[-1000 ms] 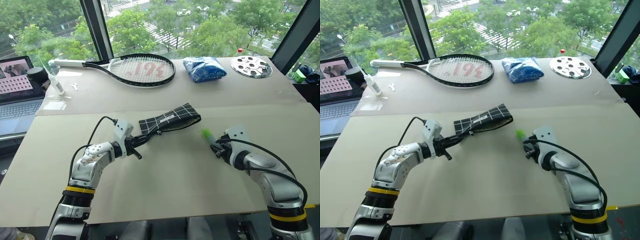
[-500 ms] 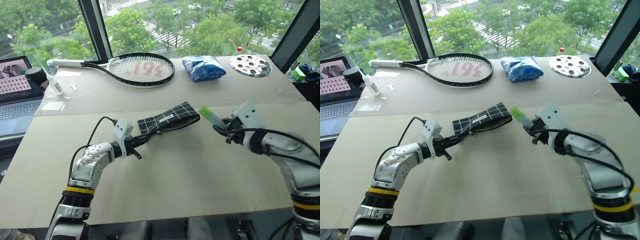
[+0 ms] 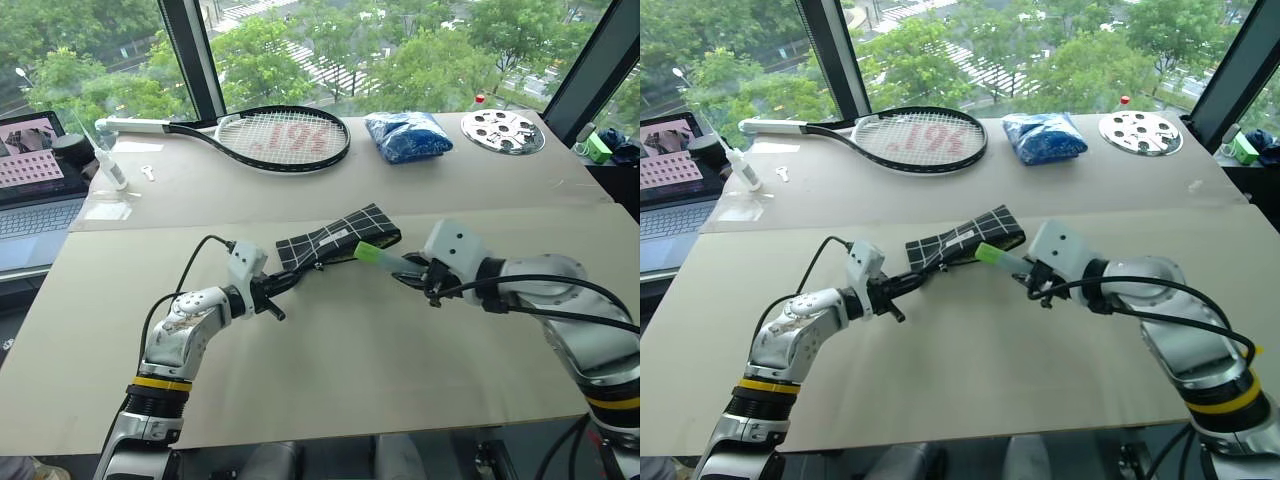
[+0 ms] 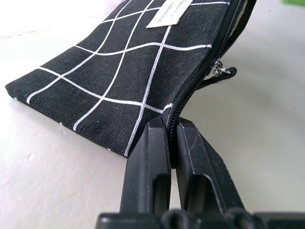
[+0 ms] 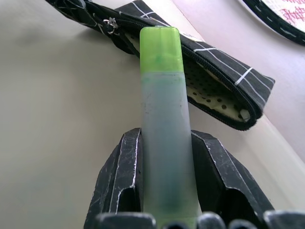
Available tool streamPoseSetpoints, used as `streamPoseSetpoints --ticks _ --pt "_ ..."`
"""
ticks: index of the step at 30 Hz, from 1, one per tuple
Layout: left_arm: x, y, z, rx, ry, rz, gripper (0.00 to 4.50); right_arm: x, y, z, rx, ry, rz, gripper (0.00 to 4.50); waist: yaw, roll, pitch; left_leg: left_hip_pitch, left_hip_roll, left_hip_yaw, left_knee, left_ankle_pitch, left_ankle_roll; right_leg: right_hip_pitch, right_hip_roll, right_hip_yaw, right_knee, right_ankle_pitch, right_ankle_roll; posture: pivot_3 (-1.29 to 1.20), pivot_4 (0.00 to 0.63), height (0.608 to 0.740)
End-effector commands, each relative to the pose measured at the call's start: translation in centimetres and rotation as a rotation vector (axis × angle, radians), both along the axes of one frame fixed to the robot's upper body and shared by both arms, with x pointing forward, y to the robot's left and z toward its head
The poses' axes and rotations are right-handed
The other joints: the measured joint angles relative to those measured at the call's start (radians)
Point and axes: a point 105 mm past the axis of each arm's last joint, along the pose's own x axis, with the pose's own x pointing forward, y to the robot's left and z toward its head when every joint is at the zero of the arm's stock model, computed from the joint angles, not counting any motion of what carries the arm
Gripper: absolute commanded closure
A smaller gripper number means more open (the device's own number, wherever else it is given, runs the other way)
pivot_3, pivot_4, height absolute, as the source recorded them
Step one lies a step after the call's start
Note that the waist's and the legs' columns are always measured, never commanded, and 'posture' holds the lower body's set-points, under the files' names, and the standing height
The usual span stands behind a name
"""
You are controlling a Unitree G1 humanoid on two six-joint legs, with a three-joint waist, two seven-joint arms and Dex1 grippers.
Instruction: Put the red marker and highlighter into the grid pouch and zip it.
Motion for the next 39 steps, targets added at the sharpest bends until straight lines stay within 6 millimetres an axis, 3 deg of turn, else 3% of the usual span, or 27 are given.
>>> streamPoseSetpoints --ticks 1,8,16,25,34,39 --pt "0.1 -0.1 1.6 -0.014 -0.057 -0.011 4.5 1.3 -0.4 1.0 -0.031 -0.081 -0.027 3.45 0.001 0.0 0.0 0.0 0.0 0.0 0.0 0.0 0.0 0.0 0.0 0.0 0.0 0.0 0.0 0.0 0.15 0.74" --pt "-0.2 -0.5 1.7 -0.007 -0.059 -0.039 4.5 3.2 -0.4 1.1 -0.092 -0.113 -0.03 3.45 -0.003 0.0 0.0 0.0 0.0 0.0 0.0 0.0 0.0 -0.001 0.0 0.0 0.0 0.0 0.0 0.0 0.15 0.74" --pt "0.0 -0.5 1.7 0.002 -0.06 -0.042 4.5 3.9 1.1 -0.9 -0.434 -0.217 0.187 3.45 -0.008 0.0 0.0 0.0 0.0 0.002 0.0 0.0 0.0 -0.001 0.0 0.0 0.0 0.0 0.0 0.0 0.15 0.74" --pt "-0.2 -0.5 1.7 -0.002 -0.055 -0.045 4.5 5.7 4.4 -0.7 -0.701 -0.447 0.405 3.45 -0.021 0.0 0.0 0.0 0.0 0.003 0.0 0.0 0.0 -0.001 0.0 0.0 0.0 0.0 0.0 0.0 0.15 0.74" --pt "-0.3 -0.4 1.7 -0.01 -0.055 -0.034 4.5 6.0 8.8 0.9 -0.582 -0.564 0.463 3.45 -0.024 0.0 0.0 0.0 0.0 -0.001 -0.001 0.0 0.0 -0.002 0.0 0.0 0.001 0.0 0.0 0.0 0.15 0.74" --pt "-0.2 -0.3 1.7 -0.011 -0.056 -0.031 4.5 4.4 10.3 -0.5 -0.575 -0.567 0.583 3.45 -0.025 0.0 0.0 -0.001 0.0 -0.002 -0.001 0.0 0.0 -0.002 0.0 0.0 0.001 0.0 0.0 0.0 0.15 0.74"
